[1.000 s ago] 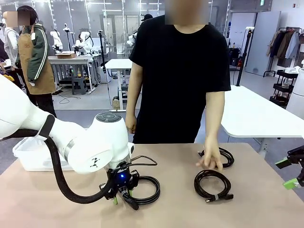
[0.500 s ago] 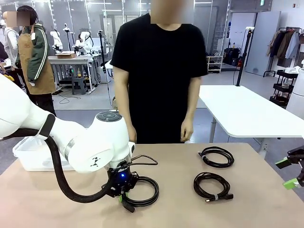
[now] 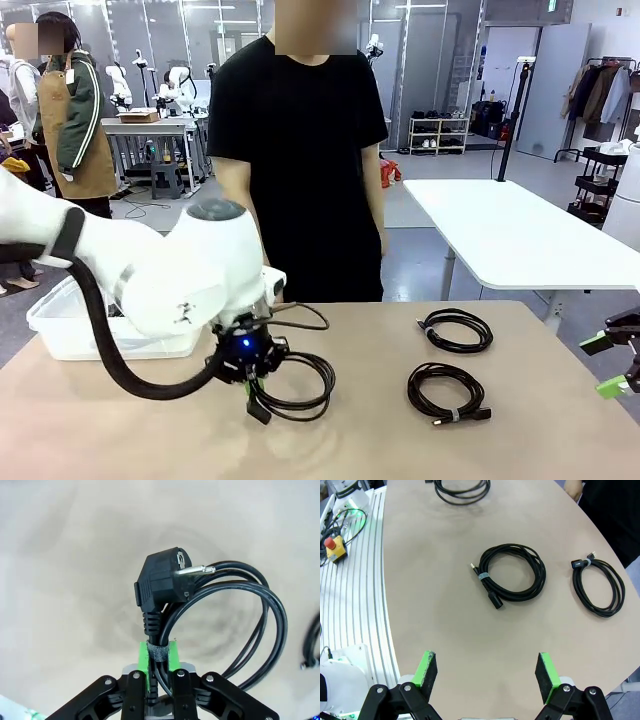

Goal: Organize and store the cables.
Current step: Place the Power Cable into the Organizing box, then place the USB Extension Cable into the Organizing box.

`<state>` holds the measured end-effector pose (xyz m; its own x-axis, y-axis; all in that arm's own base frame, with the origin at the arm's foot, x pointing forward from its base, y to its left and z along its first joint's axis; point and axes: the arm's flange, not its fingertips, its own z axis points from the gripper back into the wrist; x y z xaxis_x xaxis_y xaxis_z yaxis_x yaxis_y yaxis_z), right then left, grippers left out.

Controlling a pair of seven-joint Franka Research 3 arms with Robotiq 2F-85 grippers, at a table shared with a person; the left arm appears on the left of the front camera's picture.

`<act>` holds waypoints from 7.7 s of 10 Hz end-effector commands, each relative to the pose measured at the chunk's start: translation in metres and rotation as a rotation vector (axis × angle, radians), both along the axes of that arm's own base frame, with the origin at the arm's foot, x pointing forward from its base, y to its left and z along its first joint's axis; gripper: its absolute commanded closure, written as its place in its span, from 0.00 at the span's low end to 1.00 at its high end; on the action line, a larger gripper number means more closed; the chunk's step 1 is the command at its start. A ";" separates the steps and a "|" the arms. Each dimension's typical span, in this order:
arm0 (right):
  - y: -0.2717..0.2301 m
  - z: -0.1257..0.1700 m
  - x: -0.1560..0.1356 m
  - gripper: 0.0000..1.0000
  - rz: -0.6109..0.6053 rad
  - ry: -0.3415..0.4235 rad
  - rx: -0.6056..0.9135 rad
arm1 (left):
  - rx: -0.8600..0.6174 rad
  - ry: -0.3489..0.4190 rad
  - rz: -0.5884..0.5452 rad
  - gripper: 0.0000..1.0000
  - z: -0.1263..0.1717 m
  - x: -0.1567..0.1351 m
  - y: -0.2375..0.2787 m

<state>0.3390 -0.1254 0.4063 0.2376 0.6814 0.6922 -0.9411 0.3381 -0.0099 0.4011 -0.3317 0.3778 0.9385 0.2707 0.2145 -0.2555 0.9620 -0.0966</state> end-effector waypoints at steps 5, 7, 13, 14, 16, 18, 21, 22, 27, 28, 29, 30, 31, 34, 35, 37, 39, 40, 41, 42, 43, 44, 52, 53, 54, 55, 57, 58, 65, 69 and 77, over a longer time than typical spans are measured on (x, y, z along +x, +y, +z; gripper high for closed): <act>-0.001 0.001 0.002 0.00 0.003 -0.009 0.013 | 0.043 -0.098 -0.118 1.00 0.042 -0.029 0.020; -0.001 0.001 0.002 0.00 0.003 -0.009 0.013 | 0.039 -0.079 -0.135 1.00 0.045 -0.027 0.021; -0.001 0.001 0.002 0.00 0.003 -0.009 0.013 | 0.032 -0.110 -0.137 0.83 0.063 -0.017 0.039; -0.001 0.001 0.002 0.00 0.003 -0.009 0.013 | 0.044 -0.093 -0.236 0.83 0.084 -0.009 0.064; -0.001 0.001 0.002 0.00 0.003 -0.009 0.013 | 0.057 -0.065 -0.357 0.83 0.113 0.003 0.111; -0.001 0.001 0.002 0.00 0.003 -0.009 0.013 | 0.028 -0.107 -0.386 0.83 0.141 0.022 0.161; -0.001 0.001 0.002 0.00 0.003 -0.009 0.013 | 0.040 -0.171 -0.387 0.83 0.163 0.047 0.229; -0.001 0.001 0.002 0.00 0.003 -0.009 0.013 | 0.049 -0.199 -0.354 0.83 0.165 0.058 0.253; -0.001 0.001 0.002 0.00 0.003 -0.009 0.013 | 0.045 -0.271 -0.378 0.83 0.154 0.111 0.340; -0.001 0.001 0.002 0.00 0.003 -0.009 0.013 | 0.022 -0.275 -0.355 0.83 0.147 0.129 0.350; -0.001 0.001 0.002 0.00 0.003 -0.009 0.013 | 0.003 -0.245 -0.322 0.83 0.140 0.143 0.359; -0.001 0.001 0.002 0.00 0.003 -0.009 0.013 | 0.014 -0.222 -0.295 0.83 0.133 0.156 0.367; -0.001 0.001 0.002 0.00 0.003 -0.009 0.013 | 0.033 -0.202 -0.267 0.83 0.128 0.168 0.372; -0.001 0.001 0.002 0.00 0.003 -0.009 0.013 | 0.022 -0.147 -0.235 0.83 0.104 0.203 0.380; -0.001 0.001 0.002 0.00 0.003 -0.009 0.013 | 0.008 -0.120 -0.224 0.83 0.093 0.211 0.381; -0.001 0.001 0.002 0.00 0.003 -0.009 0.013 | 0.015 -0.070 -0.224 0.83 0.063 0.226 0.378; -0.001 0.001 0.002 0.00 0.003 -0.009 0.013 | 0.033 -0.036 -0.202 0.83 0.040 0.232 0.373; -0.001 0.001 0.002 0.00 0.003 -0.009 0.013 | 0.026 -0.021 -0.201 0.83 0.033 0.233 0.371; -0.001 0.001 0.002 0.00 0.003 -0.009 0.013 | 0.020 -0.019 -0.195 0.83 0.029 0.236 0.369; -0.001 0.001 0.002 0.00 0.003 -0.009 0.013 | 0.045 -0.013 -0.182 0.83 0.026 0.234 0.369; -0.001 0.001 0.002 0.00 0.003 -0.009 0.013 | 0.064 0.001 -0.175 0.50 0.025 0.233 0.369; -0.001 0.001 0.002 0.00 0.003 -0.009 0.013 | 0.065 -0.006 -0.165 0.43 0.026 0.232 0.368; -0.001 0.001 0.002 0.00 0.003 -0.009 0.013 | 0.079 -0.045 -0.146 0.00 0.036 0.216 0.374; -0.001 0.001 0.002 0.00 0.003 -0.009 0.013 | 0.040 -0.059 -0.177 0.00 0.035 0.210 0.374; -0.001 0.001 0.002 0.00 0.003 -0.009 0.013 | 0.064 -0.041 -0.162 0.00 0.035 0.225 0.374; -0.001 0.001 0.002 0.00 0.003 -0.009 0.013 | 0.064 -0.041 -0.162 0.00 0.035 0.225 0.374; -0.001 0.001 0.002 0.00 0.003 -0.009 0.013 | 0.064 -0.041 -0.162 0.00 0.035 0.225 0.374; -0.001 0.001 0.002 0.00 0.003 -0.009 0.013 | 0.064 -0.041 -0.162 0.00 0.035 0.225 0.374; -0.001 0.001 0.002 0.00 0.003 -0.009 0.013 | 0.064 -0.041 -0.162 0.00 0.035 0.225 0.374; -0.001 0.001 0.002 0.00 0.003 -0.009 0.013 | 0.064 -0.041 -0.162 0.00 0.035 0.225 0.374; -0.001 0.001 0.002 0.00 0.003 -0.009 0.013 | 0.022 -0.114 -0.475 0.00 0.098 0.170 0.378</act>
